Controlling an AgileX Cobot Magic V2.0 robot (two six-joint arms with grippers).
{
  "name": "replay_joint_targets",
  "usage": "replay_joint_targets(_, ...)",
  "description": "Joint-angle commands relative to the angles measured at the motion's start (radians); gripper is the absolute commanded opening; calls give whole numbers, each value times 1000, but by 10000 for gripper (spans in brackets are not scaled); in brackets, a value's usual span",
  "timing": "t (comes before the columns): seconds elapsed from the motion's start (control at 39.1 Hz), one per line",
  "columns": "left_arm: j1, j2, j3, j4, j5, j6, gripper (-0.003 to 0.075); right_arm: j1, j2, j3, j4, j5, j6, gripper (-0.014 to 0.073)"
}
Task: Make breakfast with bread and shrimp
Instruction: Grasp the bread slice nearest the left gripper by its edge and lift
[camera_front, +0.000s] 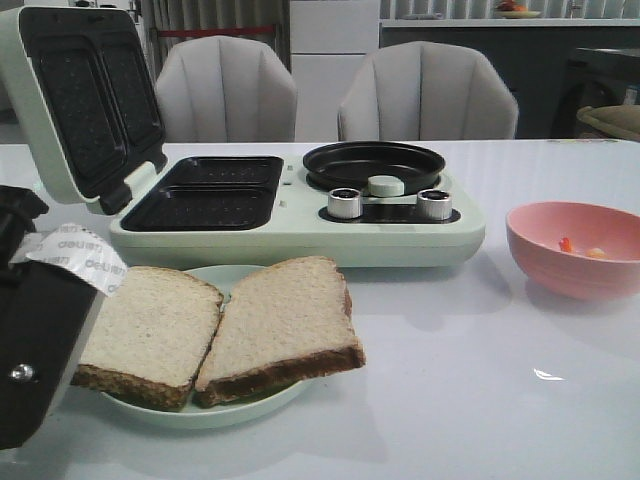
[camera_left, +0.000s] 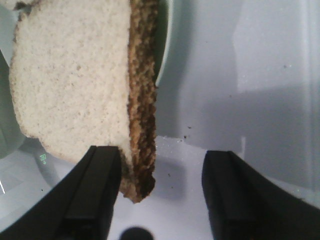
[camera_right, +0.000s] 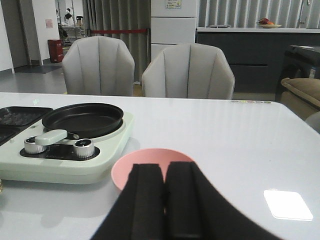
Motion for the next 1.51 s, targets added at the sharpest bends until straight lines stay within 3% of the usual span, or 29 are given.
replay_joint_targets(0.0,17,-2,-38,24,9,-15,427,-3,-22,-21,-9,-86,-4,137)
replay_joint_targets(0.77,63,71,-95,69,-29,-15,422,-3,-22,-21,-9,-86,-4,137)
replay_joint_targets(1.1,63,71,-97,71,-31,-15,209,-3,-22,-21,-9,-86,-4,137)
replay_joint_targets(1.48,63,57,-97,71,15,-15,130,-3,-22,-21,-9,-86,-4,137)
